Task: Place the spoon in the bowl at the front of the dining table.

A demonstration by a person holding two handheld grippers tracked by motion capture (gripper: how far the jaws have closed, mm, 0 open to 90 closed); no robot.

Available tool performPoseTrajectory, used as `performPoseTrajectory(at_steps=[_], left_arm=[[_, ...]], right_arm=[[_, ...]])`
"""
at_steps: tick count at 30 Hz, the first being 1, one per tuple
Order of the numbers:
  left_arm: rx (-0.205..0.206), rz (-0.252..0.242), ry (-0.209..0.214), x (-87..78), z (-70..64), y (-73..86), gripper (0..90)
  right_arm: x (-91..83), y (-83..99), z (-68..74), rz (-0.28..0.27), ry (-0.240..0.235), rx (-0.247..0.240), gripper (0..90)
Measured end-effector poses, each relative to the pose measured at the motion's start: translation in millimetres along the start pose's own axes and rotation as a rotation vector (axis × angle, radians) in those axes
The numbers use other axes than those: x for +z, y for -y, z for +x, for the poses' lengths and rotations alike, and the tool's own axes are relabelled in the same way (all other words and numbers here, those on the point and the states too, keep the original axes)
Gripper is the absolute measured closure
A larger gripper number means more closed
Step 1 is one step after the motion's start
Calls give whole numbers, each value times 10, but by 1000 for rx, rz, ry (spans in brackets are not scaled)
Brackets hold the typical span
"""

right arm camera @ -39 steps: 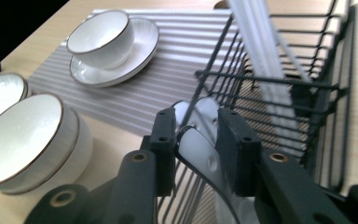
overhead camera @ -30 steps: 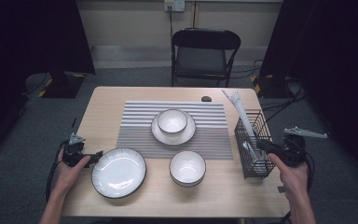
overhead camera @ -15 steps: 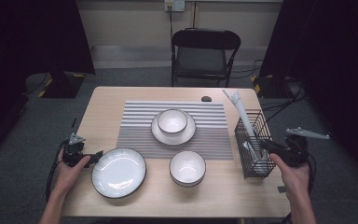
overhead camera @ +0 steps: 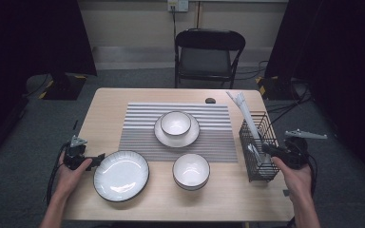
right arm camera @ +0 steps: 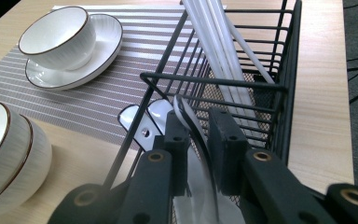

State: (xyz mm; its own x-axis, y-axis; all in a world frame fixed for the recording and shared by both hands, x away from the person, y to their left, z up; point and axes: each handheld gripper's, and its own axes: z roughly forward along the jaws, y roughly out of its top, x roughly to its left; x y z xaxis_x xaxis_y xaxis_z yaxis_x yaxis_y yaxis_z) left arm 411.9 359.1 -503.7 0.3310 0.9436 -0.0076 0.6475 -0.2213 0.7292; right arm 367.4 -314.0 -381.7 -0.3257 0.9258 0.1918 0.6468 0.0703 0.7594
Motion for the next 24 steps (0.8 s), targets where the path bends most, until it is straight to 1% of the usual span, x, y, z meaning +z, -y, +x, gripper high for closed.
performPoseTrajectory(at_steps=[5,7,12,17,20,22,24], left_arm=[[0,0,0,0,0,0,70],[0,0,1,0,1,0,70],[0,0,1,0,1,0,70],[0,0,1,0,1,0,70],[0,0,0,0,0,0,70],[0,0,1,0,1,0,70],[0,-1,1,0,0,0,70]], right_arm=[[-7,20,-34,-6,-17,-4,799],[-8,15,-38,-9,-24,-15,809],[-32,7,-72,-46,-26,-16,827],[-45,10,-79,-64,-24,-29,837],[-48,5,-79,-66,-25,-35,838],[-53,-1,-84,-69,-27,-28,839],[-62,-9,-91,-89,-27,-27,843]])
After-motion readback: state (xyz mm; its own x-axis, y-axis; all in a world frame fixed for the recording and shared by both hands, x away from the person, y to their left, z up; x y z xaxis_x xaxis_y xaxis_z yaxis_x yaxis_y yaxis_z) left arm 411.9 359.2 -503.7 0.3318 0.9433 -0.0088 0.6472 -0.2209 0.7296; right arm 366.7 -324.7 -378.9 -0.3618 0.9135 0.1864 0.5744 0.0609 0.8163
